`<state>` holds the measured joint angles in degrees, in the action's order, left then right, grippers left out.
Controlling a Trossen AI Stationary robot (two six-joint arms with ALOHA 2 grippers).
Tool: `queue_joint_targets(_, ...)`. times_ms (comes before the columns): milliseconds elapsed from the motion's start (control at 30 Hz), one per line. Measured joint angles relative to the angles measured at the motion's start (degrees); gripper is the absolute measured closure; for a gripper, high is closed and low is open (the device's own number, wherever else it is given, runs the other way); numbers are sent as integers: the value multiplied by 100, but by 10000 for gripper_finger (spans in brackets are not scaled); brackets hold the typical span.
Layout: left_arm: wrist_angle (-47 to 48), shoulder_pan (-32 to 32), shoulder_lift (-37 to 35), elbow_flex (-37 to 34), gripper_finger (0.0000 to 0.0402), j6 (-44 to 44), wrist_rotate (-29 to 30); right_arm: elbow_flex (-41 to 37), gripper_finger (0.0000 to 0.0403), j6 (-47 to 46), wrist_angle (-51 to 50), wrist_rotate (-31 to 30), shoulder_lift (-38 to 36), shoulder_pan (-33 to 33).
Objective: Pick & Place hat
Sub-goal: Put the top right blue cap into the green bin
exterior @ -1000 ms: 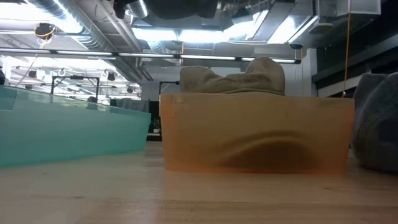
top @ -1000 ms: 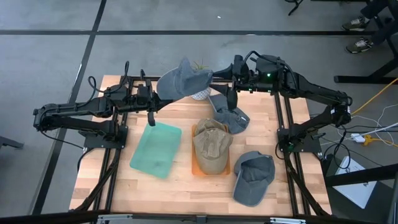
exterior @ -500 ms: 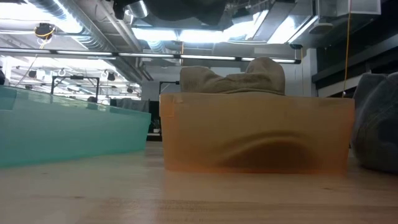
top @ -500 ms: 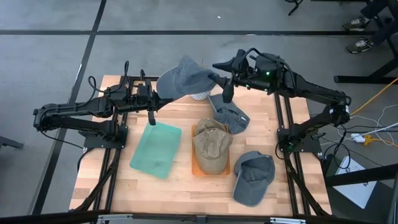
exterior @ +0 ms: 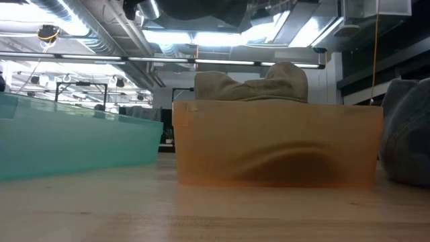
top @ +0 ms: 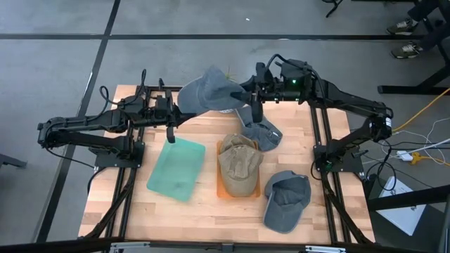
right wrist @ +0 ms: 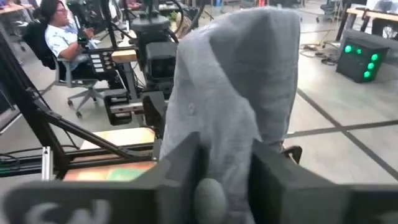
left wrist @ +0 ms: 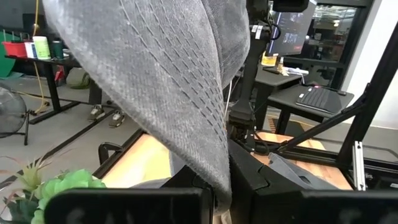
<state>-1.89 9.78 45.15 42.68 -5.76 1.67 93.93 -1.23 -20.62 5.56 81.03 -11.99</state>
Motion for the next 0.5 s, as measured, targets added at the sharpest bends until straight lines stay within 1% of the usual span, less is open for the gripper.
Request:
queue_joint_targets(100, 2, 0, 0, 0, 386, 0, -26, 0, 351, 17, 17, 175, -47, 0)
queue_joint_targets(167, 34, 0, 0, 0, 386, -4, -192, 1, 385, 23, 60, 378, -55, 1)
queue_joint_targets(233, 45, 2, 2, 0, 386, -109, -511, 0, 388, 41, 126, 539, -71, 1)
queue_joint_targets(333, 39, 2, 28, 0, 386, -376, -1005, 0, 376, 33, 306, 770, -87, 2)
queue_joint_targets(400, 51, 2, 26, 2, 386, -588, -1083, 0, 376, 15, 398, 946, -87, 2)
queue_joint_targets(500, 154, 9, 26, 4, 386, -704, -1032, 0, 389, -1, 448, 1234, -87, 2)
